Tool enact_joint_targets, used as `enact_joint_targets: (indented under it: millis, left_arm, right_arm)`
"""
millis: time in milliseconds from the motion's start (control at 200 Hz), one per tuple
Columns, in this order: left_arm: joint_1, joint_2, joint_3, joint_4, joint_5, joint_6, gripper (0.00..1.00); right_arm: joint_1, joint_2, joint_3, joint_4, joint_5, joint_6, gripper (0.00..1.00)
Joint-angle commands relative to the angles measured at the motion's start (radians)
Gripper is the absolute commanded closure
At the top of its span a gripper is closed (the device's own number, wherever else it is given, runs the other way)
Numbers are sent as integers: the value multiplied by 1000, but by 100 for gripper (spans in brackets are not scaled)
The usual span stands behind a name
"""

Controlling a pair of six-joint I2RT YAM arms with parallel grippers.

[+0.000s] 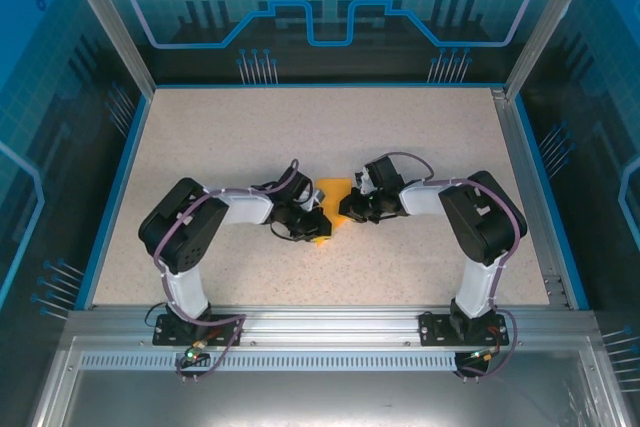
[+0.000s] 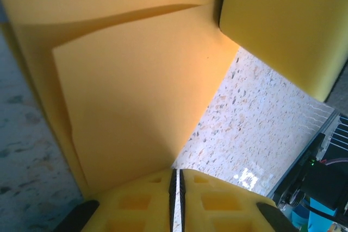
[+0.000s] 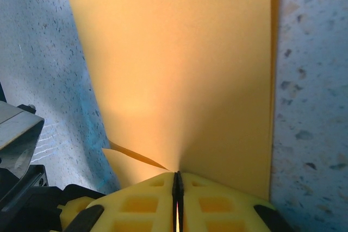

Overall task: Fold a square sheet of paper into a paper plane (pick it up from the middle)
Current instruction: Third fold the triangle at the center of the table.

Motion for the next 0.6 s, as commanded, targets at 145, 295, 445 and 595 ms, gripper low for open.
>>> enact_joint_targets:
  millis: [145, 295, 445, 595]
  left_arm:
    - [12, -56, -110, -104, -42, -38, 84]
    - [12, -97, -139, -90, -17, -66, 83]
    - [12, -174, -143, -108, -26, -77, 83]
    - [12, -235, -114, -66, -28, -102, 80]
  right_arm:
    - [9, 40, -4, -89, 69, -30, 88]
    - [9, 41, -3, -85, 65, -22, 88]
    - [10, 36, -4, -84, 62, -17, 87]
    - [10, 31, -4, -83, 63, -13, 87]
